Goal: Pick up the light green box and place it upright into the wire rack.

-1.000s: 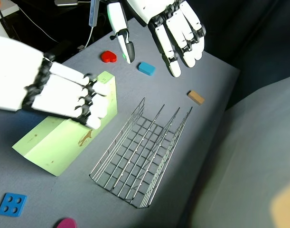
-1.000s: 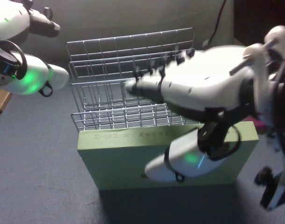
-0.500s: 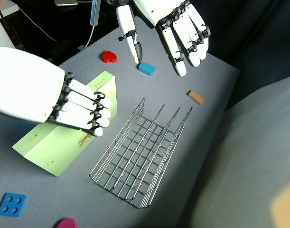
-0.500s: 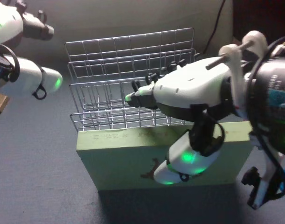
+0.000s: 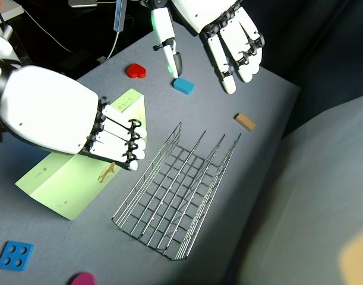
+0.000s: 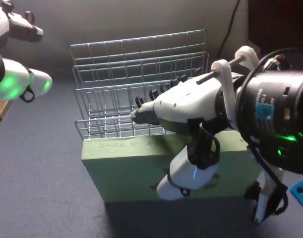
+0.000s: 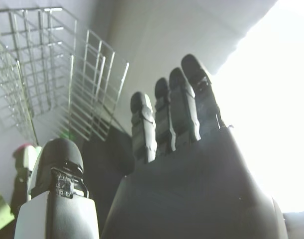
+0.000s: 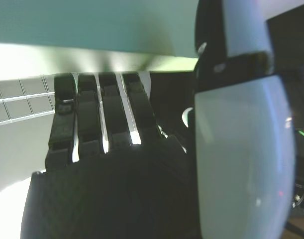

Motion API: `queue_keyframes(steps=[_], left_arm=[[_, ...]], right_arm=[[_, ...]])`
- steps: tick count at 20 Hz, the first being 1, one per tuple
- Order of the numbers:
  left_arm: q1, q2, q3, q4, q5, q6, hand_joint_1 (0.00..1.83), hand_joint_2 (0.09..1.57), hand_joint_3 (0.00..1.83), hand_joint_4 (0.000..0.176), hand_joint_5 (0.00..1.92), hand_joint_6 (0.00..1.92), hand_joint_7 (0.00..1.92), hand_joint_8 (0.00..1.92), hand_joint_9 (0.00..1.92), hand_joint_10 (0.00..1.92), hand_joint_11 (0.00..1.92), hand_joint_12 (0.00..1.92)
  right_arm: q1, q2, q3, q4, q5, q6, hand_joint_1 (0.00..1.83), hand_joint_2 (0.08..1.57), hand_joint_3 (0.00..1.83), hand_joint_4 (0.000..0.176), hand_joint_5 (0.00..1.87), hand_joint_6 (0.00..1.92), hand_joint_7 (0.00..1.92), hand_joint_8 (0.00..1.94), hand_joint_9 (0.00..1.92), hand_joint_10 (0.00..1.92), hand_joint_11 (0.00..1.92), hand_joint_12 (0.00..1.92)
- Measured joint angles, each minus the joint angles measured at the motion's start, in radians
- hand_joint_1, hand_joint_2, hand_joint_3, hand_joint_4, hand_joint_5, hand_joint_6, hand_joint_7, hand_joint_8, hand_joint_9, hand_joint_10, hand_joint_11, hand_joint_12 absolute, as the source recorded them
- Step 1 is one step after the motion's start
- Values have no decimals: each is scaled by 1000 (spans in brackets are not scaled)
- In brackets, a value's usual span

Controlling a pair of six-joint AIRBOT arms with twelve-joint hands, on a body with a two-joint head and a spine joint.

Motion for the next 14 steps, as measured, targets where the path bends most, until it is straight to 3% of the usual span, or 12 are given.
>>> queue_keyframes(steps=[5, 10, 14], left_arm=[[0, 0, 0, -8, 1, 0, 263, 1234, 2, 86, 283, 1, 179, 0, 147, 1, 0, 624], [0, 0, -3, -22, 3, 18, 264, 1234, 1, 86, 290, 2, 193, 5, 161, 5, 0, 678], [0, -1, -7, -24, 6, 19, 271, 1233, 0, 87, 273, 0, 192, 2, 166, 5, 0, 686]], right_arm=[[-9, -6, 10, -2, 4, 5, 827, 907, 0, 13, 162, 8, 153, 0, 114, 0, 0, 523], [-13, -11, 10, -28, 11, 11, 865, 922, 1, 10, 243, 10, 227, 8, 180, 11, 0, 737], [-14, -12, 10, -57, 11, 22, 931, 981, 7, 0, 377, 13, 417, 8, 353, 19, 6, 1015]])
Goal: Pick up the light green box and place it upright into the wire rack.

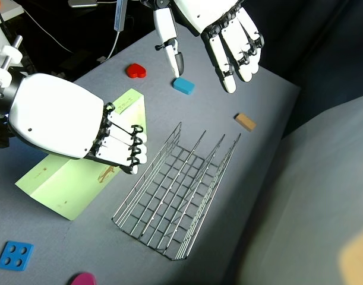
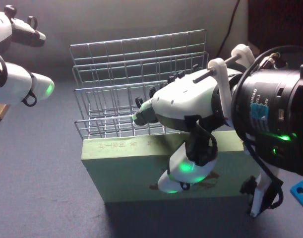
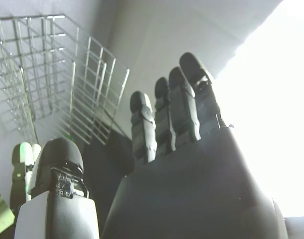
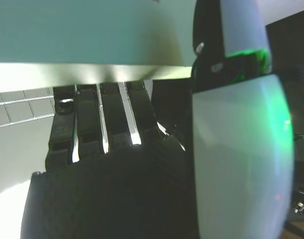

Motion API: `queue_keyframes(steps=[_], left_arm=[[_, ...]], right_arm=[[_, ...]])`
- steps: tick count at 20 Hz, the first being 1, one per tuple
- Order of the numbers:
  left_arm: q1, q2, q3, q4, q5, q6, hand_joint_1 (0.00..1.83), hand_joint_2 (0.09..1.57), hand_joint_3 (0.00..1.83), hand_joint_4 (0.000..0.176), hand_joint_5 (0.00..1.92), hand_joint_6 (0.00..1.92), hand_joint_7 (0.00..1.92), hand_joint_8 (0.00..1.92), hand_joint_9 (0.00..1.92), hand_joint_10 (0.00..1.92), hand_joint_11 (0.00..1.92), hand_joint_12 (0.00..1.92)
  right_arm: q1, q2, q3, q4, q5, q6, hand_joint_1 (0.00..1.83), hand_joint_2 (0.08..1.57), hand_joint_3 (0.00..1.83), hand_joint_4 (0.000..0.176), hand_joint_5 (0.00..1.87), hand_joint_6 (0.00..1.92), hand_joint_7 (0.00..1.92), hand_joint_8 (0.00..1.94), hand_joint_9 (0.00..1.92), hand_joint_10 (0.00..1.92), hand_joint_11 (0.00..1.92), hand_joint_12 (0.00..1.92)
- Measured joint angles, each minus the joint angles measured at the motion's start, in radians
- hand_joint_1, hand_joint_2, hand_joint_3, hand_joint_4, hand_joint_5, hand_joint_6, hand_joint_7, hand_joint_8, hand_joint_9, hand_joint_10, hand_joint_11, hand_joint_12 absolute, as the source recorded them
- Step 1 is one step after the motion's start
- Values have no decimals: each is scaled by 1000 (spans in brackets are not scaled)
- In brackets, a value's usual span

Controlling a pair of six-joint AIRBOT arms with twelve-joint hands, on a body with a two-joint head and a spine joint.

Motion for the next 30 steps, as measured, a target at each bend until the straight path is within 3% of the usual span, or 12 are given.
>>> queue_keyframes(steps=[7, 8, 9, 10, 11, 14, 19, 24, 30], left_arm=[[0, 0, -2, -8, 2, 0, 272, 1232, 0, 87, 279, 3, 200, 3, 176, 5, 0, 665], [0, 0, -3, -7, 2, 0, 272, 1232, 0, 87, 280, 3, 201, 3, 176, 5, 0, 664], [0, 0, -6, -6, 7, 1, 272, 1232, 0, 87, 282, 4, 201, 3, 176, 5, 0, 662], [0, 0, -10, -8, 8, 1, 273, 1232, 0, 87, 284, 5, 201, 3, 176, 5, 0, 661], [0, 0, -12, -10, 10, 1, 275, 1233, 0, 87, 290, 7, 204, 4, 176, 4, 0, 661], [0, 0, -14, -8, 17, 3, 278, 1237, 2, 87, 291, 5, 213, 6, 180, 5, 0, 668], [0, 0, -14, -14, 25, 3, 278, 1238, 1, 86, 295, 5, 219, 6, 183, 5, 0, 671], [0, 0, -19, -25, 30, 3, 279, 1238, 1, 87, 289, 2, 217, 4, 177, 1, 0, 669], [-1, 0, -19, -27, 33, 3, 280, 1239, 0, 87, 297, 1, 213, 0, 175, 0, 0, 561]], right_arm=[[0, 0, 0, 3, -1, 3, 1121, 1104, 2, 0, 798, 35, 887, 42, 882, 105, 484, 1189], [0, 0, 0, 3, -1, 3, 1185, 1146, 4, 0, 820, 907, 952, 879, 976, 163, 574, 1207], [0, 0, 0, 4, -1, 3, 1315, 1149, 2, 0, 803, 1049, 920, 1032, 930, 1064, 623, 1257], [0, 1, 0, 3, -1, -2, 1350, 1159, 1, 0, 778, 1094, 907, 1087, 880, 1285, 662, 1313], [0, 3, 0, 3, 0, -1, 1360, 1155, 0, 0, 793, 1061, 928, 1089, 869, 1332, 702, 1366], [0, 14, -1, 4, 0, -2, 1377, 1120, 0, 0, 896, 858, 985, 1039, 950, 1315, 789, 1446], [58, 63, -46, 11, -10, -13, 1368, 1124, 1, 0, 905, 866, 950, 1060, 954, 1318, 751, 1473], [187, 97, -54, 42, -34, -92, 1369, 1128, 1, 0, 882, 895, 949, 1065, 952, 1324, 752, 1454], [278, 62, 20, 49, -42, -134, 1369, 1132, 1, 0, 863, 920, 949, 1067, 948, 1334, 750, 1444]])
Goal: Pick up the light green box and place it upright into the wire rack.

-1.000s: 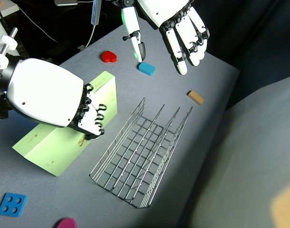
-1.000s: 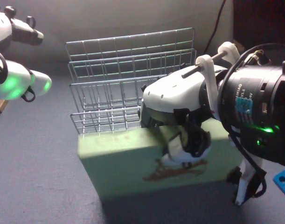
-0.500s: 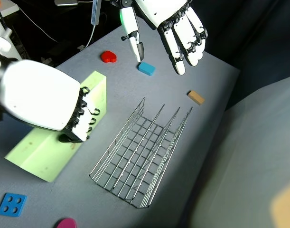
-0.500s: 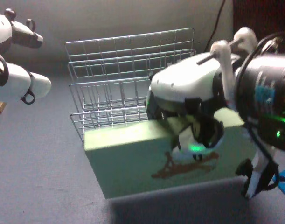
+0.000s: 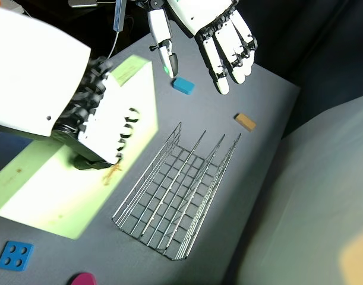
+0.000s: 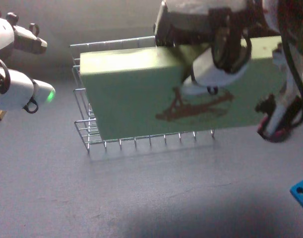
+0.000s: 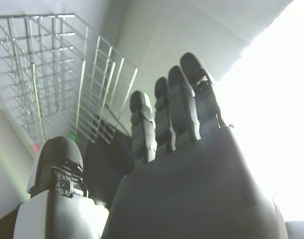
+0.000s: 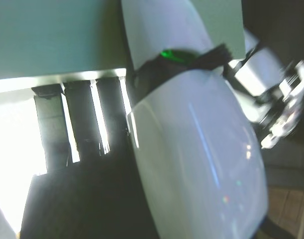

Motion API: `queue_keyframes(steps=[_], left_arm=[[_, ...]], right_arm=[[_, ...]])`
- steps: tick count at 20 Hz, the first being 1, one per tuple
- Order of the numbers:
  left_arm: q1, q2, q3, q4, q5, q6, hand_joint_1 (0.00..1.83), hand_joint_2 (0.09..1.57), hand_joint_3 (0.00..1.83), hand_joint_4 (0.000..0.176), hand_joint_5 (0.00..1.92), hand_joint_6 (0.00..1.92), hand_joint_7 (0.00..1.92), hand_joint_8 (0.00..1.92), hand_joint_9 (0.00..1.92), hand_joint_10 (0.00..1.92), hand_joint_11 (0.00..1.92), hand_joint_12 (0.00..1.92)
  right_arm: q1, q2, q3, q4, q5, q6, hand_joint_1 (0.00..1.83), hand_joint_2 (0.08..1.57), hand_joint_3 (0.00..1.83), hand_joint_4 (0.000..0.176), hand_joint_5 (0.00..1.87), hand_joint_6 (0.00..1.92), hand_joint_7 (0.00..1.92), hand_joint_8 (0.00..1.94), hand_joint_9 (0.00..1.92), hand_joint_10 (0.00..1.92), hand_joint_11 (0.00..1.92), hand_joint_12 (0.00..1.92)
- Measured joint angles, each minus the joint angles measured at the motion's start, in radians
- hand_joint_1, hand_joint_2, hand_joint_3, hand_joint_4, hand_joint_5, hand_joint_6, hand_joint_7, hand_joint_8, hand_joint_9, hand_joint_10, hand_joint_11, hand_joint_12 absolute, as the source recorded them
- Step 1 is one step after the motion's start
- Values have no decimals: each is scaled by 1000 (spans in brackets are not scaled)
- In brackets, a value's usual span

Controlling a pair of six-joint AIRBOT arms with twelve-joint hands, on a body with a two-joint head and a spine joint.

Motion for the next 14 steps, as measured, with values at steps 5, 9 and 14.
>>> queue_keyframes(steps=[5, 9, 14], left_arm=[[0, 0, 0, -2, 2, 0, 283, 1240, 0, 88, 285, 0, 202, 0, 145, 0, 0, 498], [-3, 0, -1, -2, 2, 0, 281, 1242, 0, 87, 292, 3, 218, 4, 144, 0, 0, 513], [-3, 0, 0, -4, 10, 0, 281, 1242, 0, 87, 306, 7, 239, 10, 156, 5, 0, 510]], right_arm=[[33, -91, 97, 3, 0, -26, 1370, 1132, 0, 0, 863, 915, 953, 1071, 943, 1337, 762, 1446], [39, -146, 153, 0, 0, -43, 1366, 1137, 1, 0, 863, 931, 939, 1091, 920, 1357, 748, 1431], [2, -206, 204, -32, 29, -42, 1366, 1138, 1, 0, 862, 933, 937, 1094, 918, 1358, 755, 1438]])
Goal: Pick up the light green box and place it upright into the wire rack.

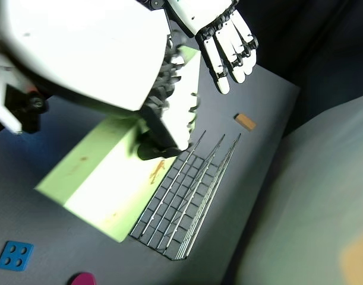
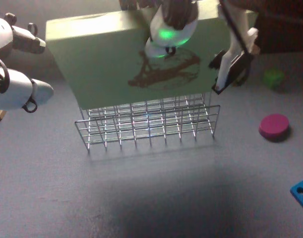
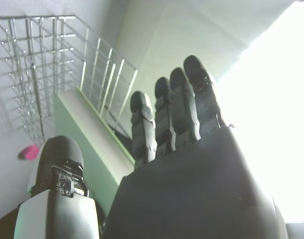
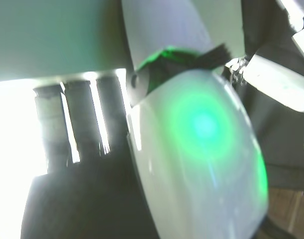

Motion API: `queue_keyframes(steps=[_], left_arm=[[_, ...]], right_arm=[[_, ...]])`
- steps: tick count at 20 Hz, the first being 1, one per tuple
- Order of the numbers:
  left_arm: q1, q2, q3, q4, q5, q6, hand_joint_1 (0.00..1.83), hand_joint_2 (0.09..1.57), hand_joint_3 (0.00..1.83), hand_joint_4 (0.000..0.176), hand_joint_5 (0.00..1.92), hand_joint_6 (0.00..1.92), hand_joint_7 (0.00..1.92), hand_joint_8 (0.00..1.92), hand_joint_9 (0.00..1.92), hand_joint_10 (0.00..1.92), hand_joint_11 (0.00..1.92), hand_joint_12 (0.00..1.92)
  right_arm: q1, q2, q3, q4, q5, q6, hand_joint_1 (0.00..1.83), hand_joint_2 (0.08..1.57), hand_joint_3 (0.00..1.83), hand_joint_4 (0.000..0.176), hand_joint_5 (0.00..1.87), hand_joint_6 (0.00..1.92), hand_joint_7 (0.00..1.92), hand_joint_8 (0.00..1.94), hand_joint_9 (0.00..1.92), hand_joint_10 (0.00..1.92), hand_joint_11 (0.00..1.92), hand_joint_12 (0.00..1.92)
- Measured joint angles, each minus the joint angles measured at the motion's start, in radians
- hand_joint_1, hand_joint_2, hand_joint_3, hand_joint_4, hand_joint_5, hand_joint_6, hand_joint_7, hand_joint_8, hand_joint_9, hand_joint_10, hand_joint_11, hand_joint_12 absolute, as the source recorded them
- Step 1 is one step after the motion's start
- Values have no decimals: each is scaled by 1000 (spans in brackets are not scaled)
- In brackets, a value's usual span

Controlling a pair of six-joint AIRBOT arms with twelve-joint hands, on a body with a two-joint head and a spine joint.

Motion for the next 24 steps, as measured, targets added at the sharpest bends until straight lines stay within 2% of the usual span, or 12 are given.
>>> queue_keyframes(steps=[2, 3, 5, 6, 8, 17, 24], left_arm=[[0, 0, 2, -1, -1, 2, 281, 1242, 0, 87, 311, 5, 243, 6, 159, 4, 0, 527], [0, 0, 5, -2, -1, 9, 281, 1242, 0, 86, 313, 6, 244, 5, 160, 4, 0, 528], [0, 0, 14, -22, 3, 62, 281, 1242, 0, 86, 317, 6, 244, 5, 161, 4, 0, 530], [0, 0, 14, -34, 8, 73, 280, 1242, 0, 86, 316, 4, 241, 2, 165, 4, 0, 594], [0, 0, 19, -43, 0, 73, 282, 1241, 0, 87, 320, 3, 242, 1, 178, 4, 0, 674], [3, 0, 37, -29, -1, 74, 283, 1240, 0, 87, 320, 1, 236, 0, 190, 4, 0, 704], [8, 0, 47, -28, 9, 74, 283, 1240, 0, 87, 325, 2, 232, 0, 191, 3, 0, 699]], right_arm=[[-16, -15, 11, -11, 6, 13, 1366, 1139, 1, 0, 862, 934, 937, 1097, 916, 1355, 755, 1438], [-18, -19, 13, -19, 10, 16, 1362, 1159, 5, 0, 810, 1021, 891, 1159, 864, 1390, 742, 1445], [-18, -27, 14, -34, 19, 29, 1360, 1166, 4, 0, 796, 1044, 878, 1177, 850, 1401, 738, 1450], [-23, -34, 20, -53, 25, 36, 1359, 1171, 0, 0, 789, 1056, 872, 1188, 844, 1410, 732, 1464], [-36, -51, 43, -58, 34, 57, 1359, 1172, 0, 0, 787, 1059, 870, 1191, 843, 1413, 730, 1468], [-76, -68, 75, -45, 38, 63, 1360, 1167, 0, 0, 805, 1038, 872, 1179, 854, 1404, 732, 1480], [-121, -78, 107, -21, 57, 122, 1360, 1168, 0, 0, 801, 1042, 874, 1180, 852, 1407, 738, 1482]])
